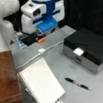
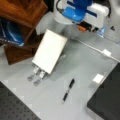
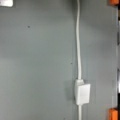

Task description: Open the box. Pick up the pen. Place the pen in the box. Pick up the book. Place the book on the shelf.

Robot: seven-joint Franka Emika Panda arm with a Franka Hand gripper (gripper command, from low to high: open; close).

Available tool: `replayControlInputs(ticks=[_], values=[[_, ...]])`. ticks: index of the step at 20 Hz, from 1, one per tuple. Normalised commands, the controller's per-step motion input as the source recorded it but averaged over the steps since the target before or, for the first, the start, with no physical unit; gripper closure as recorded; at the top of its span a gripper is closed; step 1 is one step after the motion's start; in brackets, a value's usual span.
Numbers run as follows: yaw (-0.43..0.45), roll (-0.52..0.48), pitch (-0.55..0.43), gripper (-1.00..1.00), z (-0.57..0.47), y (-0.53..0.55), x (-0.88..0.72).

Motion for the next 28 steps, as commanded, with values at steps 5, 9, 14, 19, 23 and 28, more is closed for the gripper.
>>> replayControlInputs(ticks=[5,9,14,19,23,28], values=[[0.229,-0.010,-0.028,-1.00,-0.03,0.05,0.02],[0.109,0.010,-0.036,-1.00,-0.14,0.19,0.09],[-0.021,0.028,-0.026,-1.00,-0.22,0.34,0.14],[-0.161,0.085,0.025,-1.00,-0.14,0.36,0.10],[-0.238,0.186,0.086,-1.00,-0.06,0.35,0.14],[-0.225,0.253,0.020,-1.00,-0.05,0.29,0.30]])
